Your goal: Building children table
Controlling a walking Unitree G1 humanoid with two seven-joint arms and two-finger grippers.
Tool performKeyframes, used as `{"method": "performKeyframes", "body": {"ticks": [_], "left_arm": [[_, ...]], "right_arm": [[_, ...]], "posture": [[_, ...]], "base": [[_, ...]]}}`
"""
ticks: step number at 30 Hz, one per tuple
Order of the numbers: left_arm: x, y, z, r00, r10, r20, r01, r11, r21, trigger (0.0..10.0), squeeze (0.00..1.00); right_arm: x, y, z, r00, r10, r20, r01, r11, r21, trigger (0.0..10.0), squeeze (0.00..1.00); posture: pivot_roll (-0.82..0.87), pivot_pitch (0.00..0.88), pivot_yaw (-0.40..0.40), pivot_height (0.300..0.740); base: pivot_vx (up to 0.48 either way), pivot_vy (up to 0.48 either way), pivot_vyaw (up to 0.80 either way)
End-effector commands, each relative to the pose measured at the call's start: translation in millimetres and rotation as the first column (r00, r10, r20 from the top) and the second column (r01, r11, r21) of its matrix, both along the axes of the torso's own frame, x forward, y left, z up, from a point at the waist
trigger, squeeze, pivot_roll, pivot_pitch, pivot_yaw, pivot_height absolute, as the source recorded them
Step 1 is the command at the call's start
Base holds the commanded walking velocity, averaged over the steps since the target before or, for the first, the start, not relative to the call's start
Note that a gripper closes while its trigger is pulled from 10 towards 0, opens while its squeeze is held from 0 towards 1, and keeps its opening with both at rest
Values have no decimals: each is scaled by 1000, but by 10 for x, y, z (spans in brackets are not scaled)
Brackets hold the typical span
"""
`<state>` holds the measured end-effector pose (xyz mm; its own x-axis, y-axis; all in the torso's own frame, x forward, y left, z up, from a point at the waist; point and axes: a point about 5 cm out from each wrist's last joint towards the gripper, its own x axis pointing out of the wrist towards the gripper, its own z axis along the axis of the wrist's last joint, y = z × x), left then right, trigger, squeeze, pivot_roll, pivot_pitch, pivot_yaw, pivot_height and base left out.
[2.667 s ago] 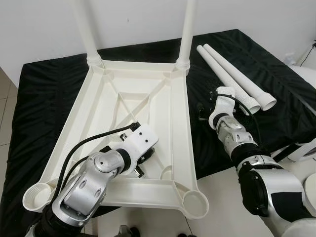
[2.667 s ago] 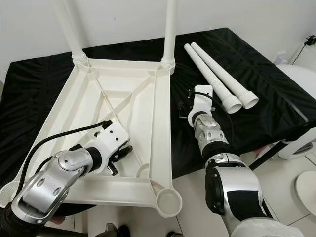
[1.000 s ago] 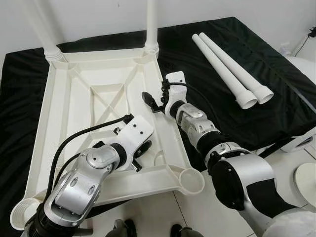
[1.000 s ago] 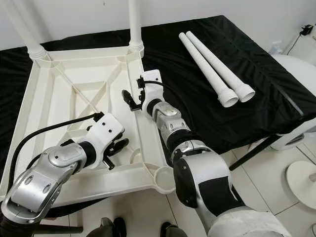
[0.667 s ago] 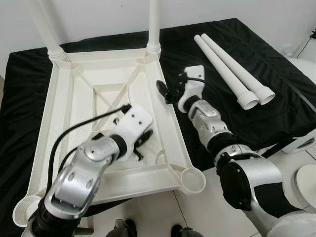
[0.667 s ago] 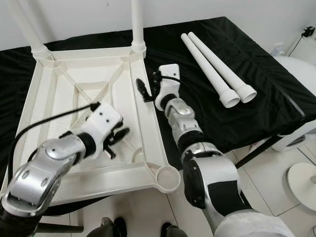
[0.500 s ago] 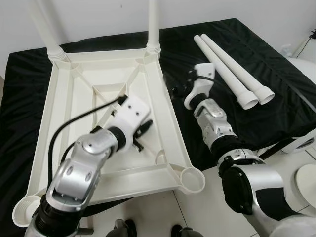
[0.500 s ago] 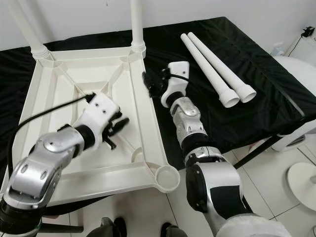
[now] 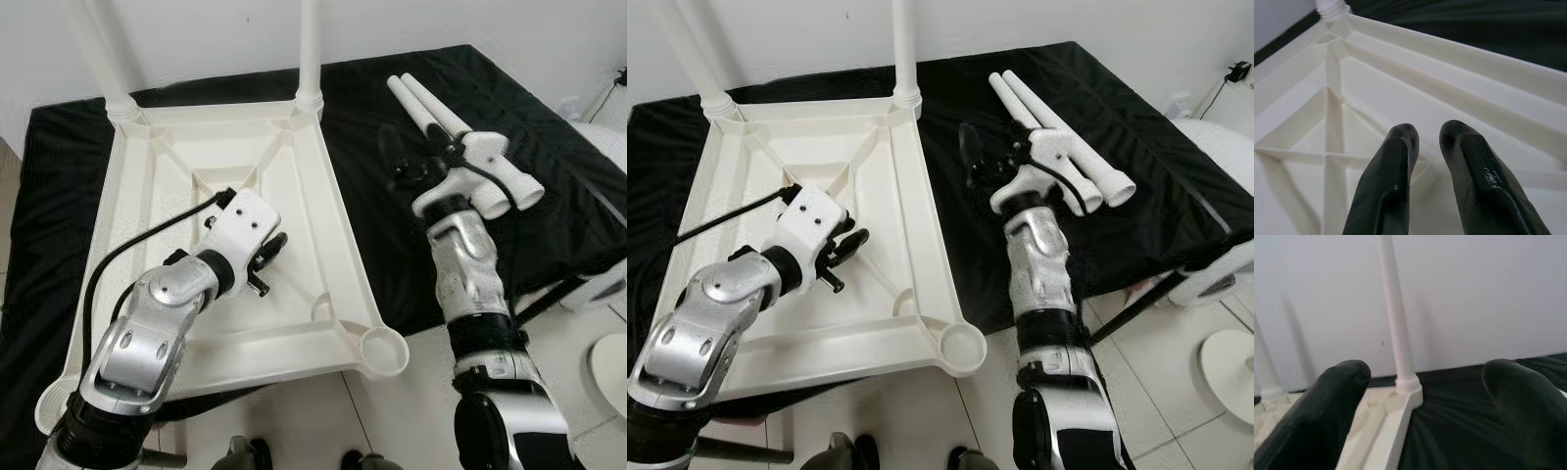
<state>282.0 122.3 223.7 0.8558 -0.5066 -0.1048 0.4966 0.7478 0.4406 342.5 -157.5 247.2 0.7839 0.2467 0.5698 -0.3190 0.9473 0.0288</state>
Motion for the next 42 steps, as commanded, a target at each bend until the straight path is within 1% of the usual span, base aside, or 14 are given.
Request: {"method": "performKeyframes", "body": {"ticks": [1,2,4,6,8,10,12,16,19,24,26,34,35,42], "left_arm": [[5,64,-15,999,27,25,-27,1000,8,10000,0],[5,64,-15,999,27,25,-27,1000,8,10000,0],[-1,130,-34,999,11,41,-12,1000,25,10000,0],[-1,130,-34,999,11,41,-12,1000,25,10000,0],[-22,179,-89,999,-25,34,23,999,47,10000,0],[-22,179,-89,999,-25,34,23,999,47,10000,0],[-51,180,-118,997,-71,28,70,996,53,10000,0],[-103,163,-144,989,-145,18,144,988,62,10000,0],[-106,164,-151,988,-152,19,150,987,65,10000,0],[-160,64,-256,963,-270,-6,269,957,106,10000,0],[-194,8,-315,943,-331,-21,331,934,133,10000,0],[-216,-91,-512,914,-400,-72,406,888,214,10000,0],[-210,-112,-541,906,-413,-90,423,883,206,10000,996],[-204,-96,-566,890,-443,-105,455,862,225,10000,1000]], "right_arm": [[-55,6,-13,1000,13,-4,-13,1000,-7,10000,0],[-55,6,-13,1000,13,-4,-13,1000,-7,10000,0],[-185,-67,-156,999,-4,-38,2,1000,-31,10000,0],[-185,-67,-156,999,-4,-38,2,1000,-31,10000,0],[-333,-172,-355,995,-36,-94,34,999,-30,10000,0],[-333,-172,-355,995,-36,-94,34,999,-30,10000,0],[-446,-197,-477,989,-57,-134,52,998,-34,10000,0],[-545,-211,-568,981,-86,-175,84,996,-21,10000,0],[-558,-214,-568,980,-88,-181,86,996,-17,10000,0],[-628,-318,-589,969,-124,-213,123,992,-20,10000,0],[-659,-393,-607,962,-148,-229,144,989,-33,10000,0],[-726,-564,-627,950,-202,-239,189,979,-77,10000,0],[-753,-587,-624,947,-211,-242,196,977,-87,10000,0],[-825,-635,-643,938,-229,-259,210,972,-102,10000,0]], "posture": [[-37,94,16,740],[-37,94,16,740],[-49,87,24,740],[-49,87,24,740],[-55,91,33,740],[-55,91,33,740],[-63,98,35,740],[-65,101,38,740],[-65,101,38,740],[-85,100,49,740],[-91,99,54,740],[-115,101,68,740],[-123,100,71,740],[-129,100,78,740]], "base": [[0,0,0],[0,0,0],[0,0,0],[0,0,0],[0,0,0],[0,0,0],[0,0,0],[0,0,0],[0,0,0],[0,0,0],[0,0,0],[0,0,0],[0,0,0],[0,0,0]]}}
